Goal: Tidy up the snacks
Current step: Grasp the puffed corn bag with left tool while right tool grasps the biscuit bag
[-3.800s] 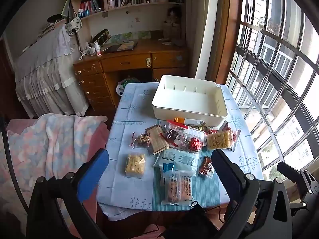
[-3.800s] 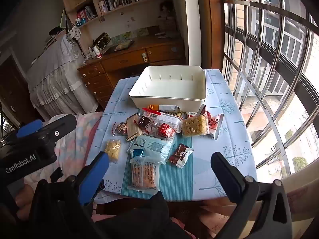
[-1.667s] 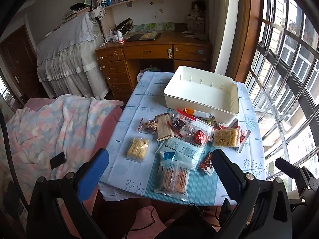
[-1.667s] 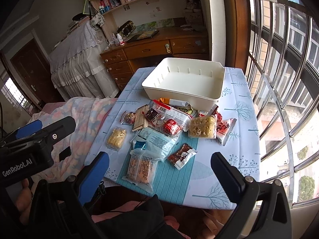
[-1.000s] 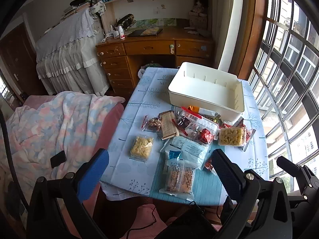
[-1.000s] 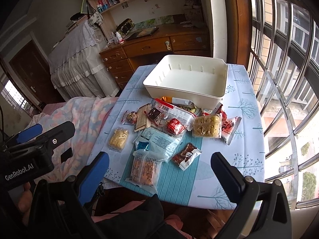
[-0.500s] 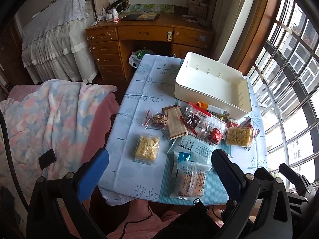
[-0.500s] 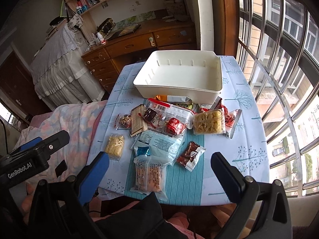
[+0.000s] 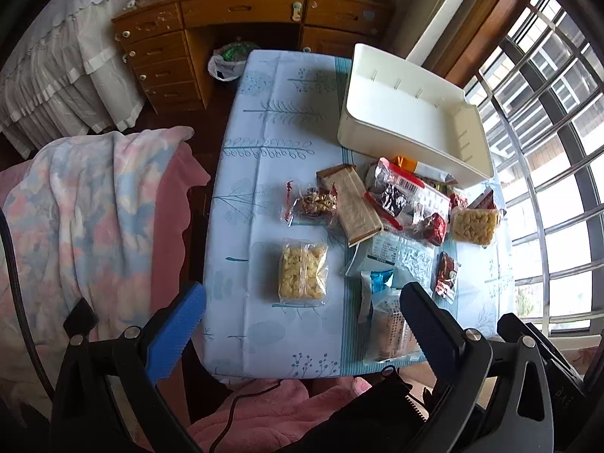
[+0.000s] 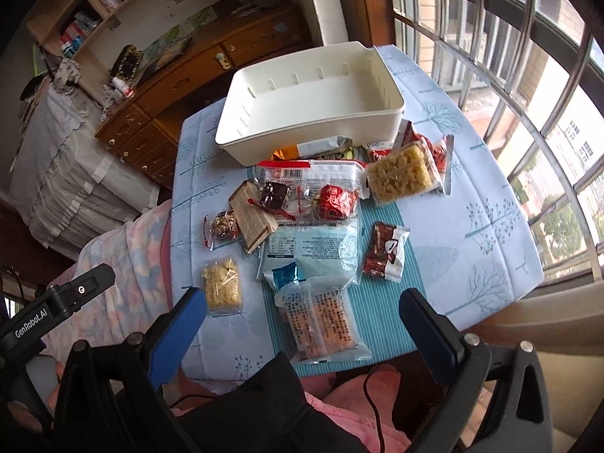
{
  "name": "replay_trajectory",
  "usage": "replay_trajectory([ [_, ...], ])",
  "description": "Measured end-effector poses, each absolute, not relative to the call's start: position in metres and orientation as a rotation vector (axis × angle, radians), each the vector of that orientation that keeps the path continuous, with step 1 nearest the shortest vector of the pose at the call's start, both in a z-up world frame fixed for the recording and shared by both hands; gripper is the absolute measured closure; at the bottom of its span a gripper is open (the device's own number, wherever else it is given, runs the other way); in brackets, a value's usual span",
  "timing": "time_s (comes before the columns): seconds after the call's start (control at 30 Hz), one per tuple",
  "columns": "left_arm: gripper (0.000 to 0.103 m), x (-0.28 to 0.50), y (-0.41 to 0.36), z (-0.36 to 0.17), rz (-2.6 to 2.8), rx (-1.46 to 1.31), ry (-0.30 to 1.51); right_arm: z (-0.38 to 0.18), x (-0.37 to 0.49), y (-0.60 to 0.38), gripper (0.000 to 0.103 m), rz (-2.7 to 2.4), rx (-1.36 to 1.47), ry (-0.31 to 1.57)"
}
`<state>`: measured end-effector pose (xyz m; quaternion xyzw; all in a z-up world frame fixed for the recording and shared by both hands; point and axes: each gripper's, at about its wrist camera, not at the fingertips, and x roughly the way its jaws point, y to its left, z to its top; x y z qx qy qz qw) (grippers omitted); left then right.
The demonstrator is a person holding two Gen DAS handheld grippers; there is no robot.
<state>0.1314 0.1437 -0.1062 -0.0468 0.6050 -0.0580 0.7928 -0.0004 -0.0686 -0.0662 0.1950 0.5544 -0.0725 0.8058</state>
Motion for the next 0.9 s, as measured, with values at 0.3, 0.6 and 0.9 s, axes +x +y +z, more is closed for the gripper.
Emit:
replay_trajectory([
  [0.3,0.001,0.157,0.137,-0.161,-0.254,0.003,1.476,-0.114,-0.016,-0.079,0.001,-0.351,0.733,1.281],
  [0.6,0.001,0.180,0.118,-0.234,-0.252,0.090,1.659,-0.179,-0.037,-0.102,0.001,-0.509,1.127,1.365],
  [0.9,0.001,0.202,0.111,-0.298,-0.206,0.086,1.783,-0.246,-0.043,-0.107,0.001,-0.593,1.473,1.387],
])
